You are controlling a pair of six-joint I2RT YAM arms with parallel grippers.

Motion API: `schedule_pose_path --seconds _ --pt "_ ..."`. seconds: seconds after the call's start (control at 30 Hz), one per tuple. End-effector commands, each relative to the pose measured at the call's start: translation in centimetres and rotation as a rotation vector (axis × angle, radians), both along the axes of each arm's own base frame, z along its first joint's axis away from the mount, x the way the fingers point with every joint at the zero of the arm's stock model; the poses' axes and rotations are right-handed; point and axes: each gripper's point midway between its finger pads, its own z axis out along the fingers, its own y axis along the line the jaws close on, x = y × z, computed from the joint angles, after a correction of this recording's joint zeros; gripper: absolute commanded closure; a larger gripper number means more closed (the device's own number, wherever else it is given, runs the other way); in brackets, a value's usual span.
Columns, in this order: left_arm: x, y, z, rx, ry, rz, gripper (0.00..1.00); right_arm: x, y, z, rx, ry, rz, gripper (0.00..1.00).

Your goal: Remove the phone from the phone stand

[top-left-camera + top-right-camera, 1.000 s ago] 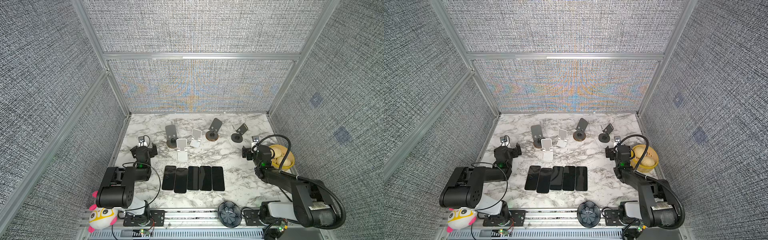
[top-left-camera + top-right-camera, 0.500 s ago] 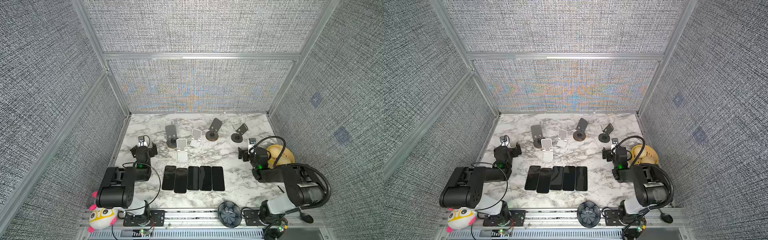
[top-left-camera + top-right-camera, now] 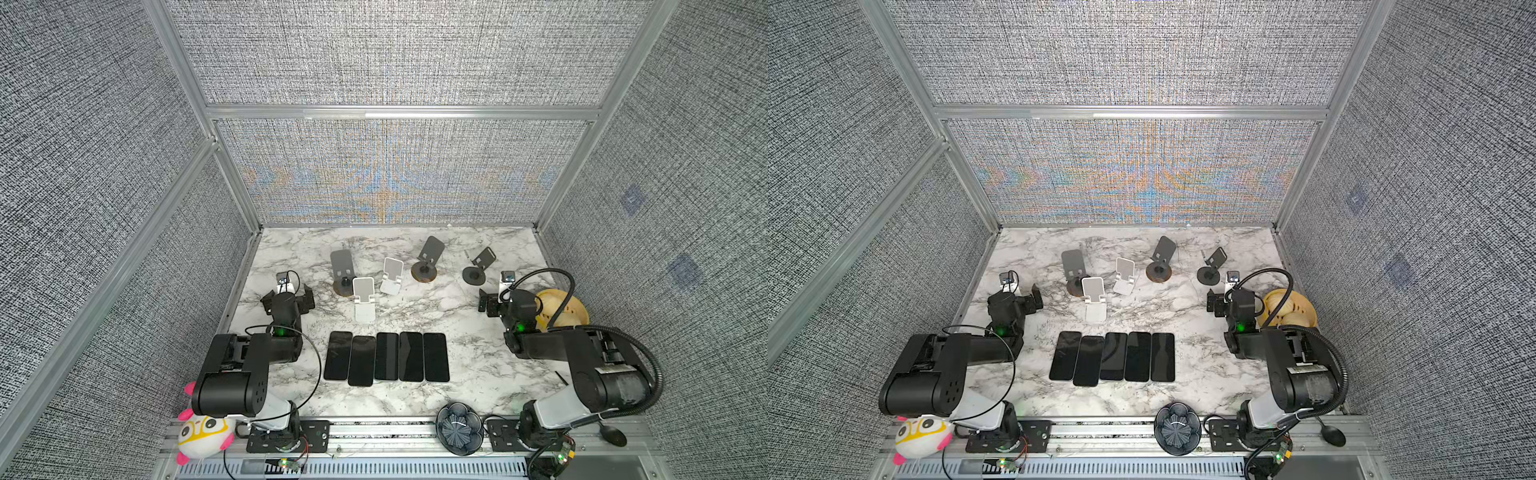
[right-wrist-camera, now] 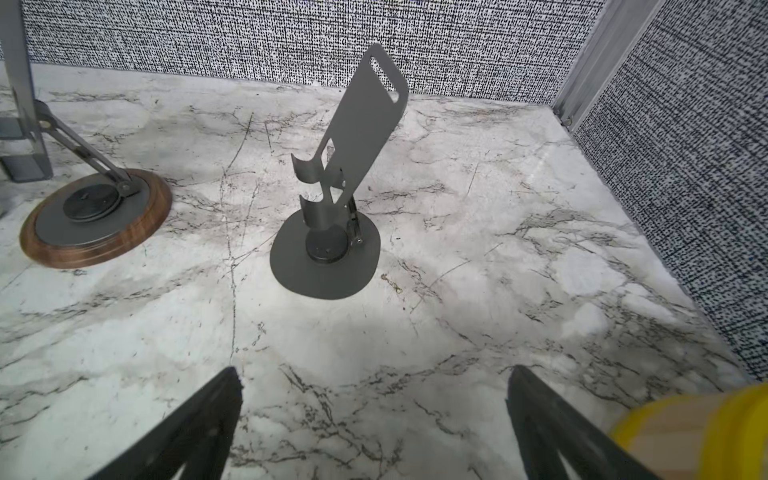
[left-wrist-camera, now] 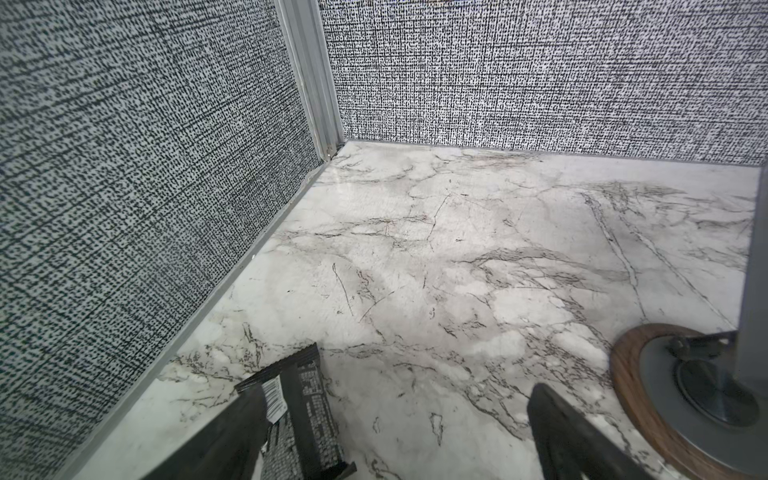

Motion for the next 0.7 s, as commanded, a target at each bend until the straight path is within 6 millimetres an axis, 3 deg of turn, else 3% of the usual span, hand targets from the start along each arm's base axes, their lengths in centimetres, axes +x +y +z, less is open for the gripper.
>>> schedule_pose_path --seconds 0.0,0.67 --pt "0.16 -0.05 0.44 0.002 -0.020 -0.006 0.02 0.23 -0.19 0.53 0.002 -0.023 -0.013 0.01" --pt "0.18 -0.05 0.45 0.001 -0.020 -0.005 0.02 0.38 -0.16 0.44 0.006 -0.016 -0.012 0.01"
